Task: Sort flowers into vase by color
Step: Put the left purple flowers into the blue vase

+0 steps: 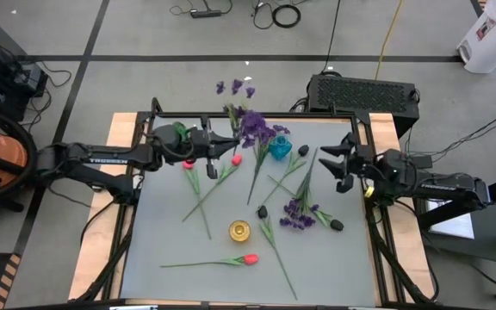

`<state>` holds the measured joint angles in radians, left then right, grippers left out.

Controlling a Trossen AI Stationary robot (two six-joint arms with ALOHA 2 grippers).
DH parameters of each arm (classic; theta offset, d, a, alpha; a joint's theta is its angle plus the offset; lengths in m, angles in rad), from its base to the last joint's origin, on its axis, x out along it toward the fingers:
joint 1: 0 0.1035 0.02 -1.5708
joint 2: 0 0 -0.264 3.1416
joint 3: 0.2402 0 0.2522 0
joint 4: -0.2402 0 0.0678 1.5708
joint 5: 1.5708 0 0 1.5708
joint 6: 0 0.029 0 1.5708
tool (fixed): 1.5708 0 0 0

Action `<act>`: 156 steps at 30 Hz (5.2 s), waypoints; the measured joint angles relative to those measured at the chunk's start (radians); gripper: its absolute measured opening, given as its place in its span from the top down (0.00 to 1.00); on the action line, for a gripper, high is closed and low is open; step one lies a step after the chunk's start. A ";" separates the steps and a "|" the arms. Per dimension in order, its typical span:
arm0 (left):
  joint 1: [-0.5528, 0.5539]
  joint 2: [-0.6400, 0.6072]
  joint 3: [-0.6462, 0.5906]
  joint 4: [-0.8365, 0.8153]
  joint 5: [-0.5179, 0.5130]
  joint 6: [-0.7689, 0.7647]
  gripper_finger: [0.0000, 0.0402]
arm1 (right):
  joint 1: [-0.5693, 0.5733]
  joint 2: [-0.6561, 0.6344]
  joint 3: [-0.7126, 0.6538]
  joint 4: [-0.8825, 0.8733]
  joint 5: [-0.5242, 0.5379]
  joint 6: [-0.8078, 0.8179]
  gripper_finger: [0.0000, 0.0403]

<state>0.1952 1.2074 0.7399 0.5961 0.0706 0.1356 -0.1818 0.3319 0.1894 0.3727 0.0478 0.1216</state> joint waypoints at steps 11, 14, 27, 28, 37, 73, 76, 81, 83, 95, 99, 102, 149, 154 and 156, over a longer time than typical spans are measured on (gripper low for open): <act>0.009 0.090 0.000 0.024 0.043 -0.025 0.97 | 0.000 0.039 0.000 0.057 0.004 0.060 0.54; 0.009 0.120 0.000 0.025 0.043 -0.026 0.97 | 0.000 0.091 0.000 0.060 0.004 0.058 0.54; 0.059 0.289 0.000 0.224 0.108 -0.096 0.97 | -0.002 0.455 0.000 0.404 0.010 -0.007 0.54; 0.064 0.297 0.000 0.243 0.121 -0.109 0.97 | -0.003 0.481 0.000 0.438 0.010 -0.007 0.54; 0.064 0.348 0.000 0.288 0.162 -0.130 0.97 | -0.022 0.698 0.058 0.585 0.011 0.005 0.53; 0.057 0.357 0.000 0.281 0.188 -0.129 0.97 | -0.011 1.140 0.506 0.568 -0.156 0.018 0.55; 0.057 0.357 0.000 0.281 0.188 -0.130 0.97 | -0.012 1.140 0.506 0.568 -0.155 0.018 0.61; 0.057 0.356 0.000 0.281 0.189 -0.130 0.97 | -0.012 1.140 0.506 0.566 -0.152 0.016 0.80; 0.057 0.356 0.000 0.281 0.191 -0.130 0.97 | -0.013 1.140 0.506 0.566 -0.151 0.009 0.89; 0.056 0.355 0.000 0.277 0.193 -0.130 0.97 | -0.014 1.140 0.506 0.562 -0.146 -0.007 0.99; 0.056 0.355 0.000 0.277 0.192 -0.130 0.94 | -0.014 1.140 0.506 0.559 -0.147 -0.007 1.00; 0.056 0.355 0.000 0.280 0.190 -0.130 0.86 | -0.013 1.140 0.506 0.559 -0.150 -0.007 1.00; 0.050 -0.307 -0.160 -0.419 -0.131 -0.068 0.71 | -0.216 0.641 0.504 -0.095 0.026 -0.221 1.00; 0.050 -0.418 -0.229 -0.436 -0.191 -0.075 0.71 | -0.283 0.654 0.504 -0.090 0.021 -0.231 1.00; 0.050 -0.461 -0.252 -0.439 -0.205 -0.077 0.71 | -0.313 0.656 0.504 -0.079 -0.018 -0.212 1.00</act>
<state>0.2447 0.7464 0.4882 0.1574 -0.1348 0.0589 -0.4943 0.9880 0.6933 0.2938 0.0294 -0.0903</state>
